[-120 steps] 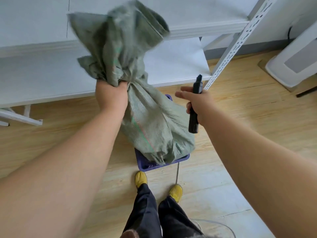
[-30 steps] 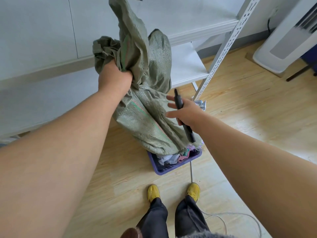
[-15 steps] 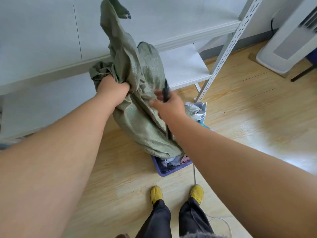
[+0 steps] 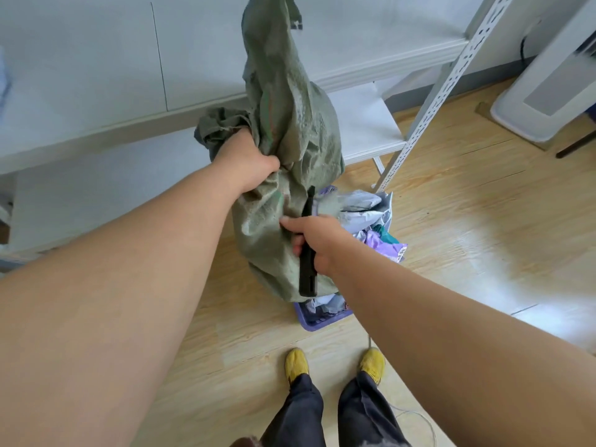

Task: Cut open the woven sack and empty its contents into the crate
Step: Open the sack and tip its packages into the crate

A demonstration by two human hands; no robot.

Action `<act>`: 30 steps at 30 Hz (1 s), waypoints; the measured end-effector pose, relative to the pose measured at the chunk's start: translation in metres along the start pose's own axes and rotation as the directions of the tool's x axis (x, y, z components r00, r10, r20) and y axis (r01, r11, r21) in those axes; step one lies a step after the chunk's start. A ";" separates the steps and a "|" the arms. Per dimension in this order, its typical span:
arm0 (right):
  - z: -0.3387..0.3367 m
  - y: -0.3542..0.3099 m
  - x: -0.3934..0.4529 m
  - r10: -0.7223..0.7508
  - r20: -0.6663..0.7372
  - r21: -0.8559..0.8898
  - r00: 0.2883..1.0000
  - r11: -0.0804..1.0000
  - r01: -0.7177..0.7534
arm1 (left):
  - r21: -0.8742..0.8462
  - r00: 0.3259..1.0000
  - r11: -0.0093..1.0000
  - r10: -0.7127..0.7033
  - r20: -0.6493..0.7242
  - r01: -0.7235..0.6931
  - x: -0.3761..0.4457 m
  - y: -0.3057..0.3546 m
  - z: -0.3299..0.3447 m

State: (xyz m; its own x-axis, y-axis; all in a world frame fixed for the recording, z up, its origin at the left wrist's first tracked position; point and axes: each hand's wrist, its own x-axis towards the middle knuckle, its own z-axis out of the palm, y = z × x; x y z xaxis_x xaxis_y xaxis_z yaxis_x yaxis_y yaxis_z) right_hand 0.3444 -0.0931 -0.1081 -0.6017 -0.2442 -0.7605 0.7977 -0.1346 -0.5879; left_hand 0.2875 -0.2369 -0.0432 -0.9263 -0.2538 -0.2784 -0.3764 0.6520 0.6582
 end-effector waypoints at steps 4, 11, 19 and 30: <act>0.010 0.002 -0.003 0.079 0.107 0.118 0.991 0.989 -0.092 | 0.009 0.999 1.000 0.012 -0.044 -0.012 0.001 -0.002 0.004; 0.004 0.002 0.000 0.136 0.066 0.016 0.989 0.990 -0.137 | 0.037 1.000 0.999 0.003 0.018 -0.004 0.003 -0.007 0.009; -0.012 0.010 0.017 0.145 -0.124 0.222 0.982 0.968 -0.115 | -0.450 0.947 0.883 0.018 0.321 0.135 -0.015 -0.023 0.011; -0.030 -0.002 0.014 0.164 -0.027 0.097 0.986 0.982 -0.161 | -0.287 0.956 0.920 -0.213 0.201 0.266 -0.075 -0.100 0.121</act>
State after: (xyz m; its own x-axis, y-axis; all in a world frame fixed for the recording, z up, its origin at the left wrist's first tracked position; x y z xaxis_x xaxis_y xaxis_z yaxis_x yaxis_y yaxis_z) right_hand 0.3332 -0.0671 -0.1264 -0.4635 -0.2370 -0.8538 0.8842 -0.1861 -0.4283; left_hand 0.3964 -0.1973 -0.1728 -0.8025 -0.2382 -0.5470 -0.5966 0.3274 0.7327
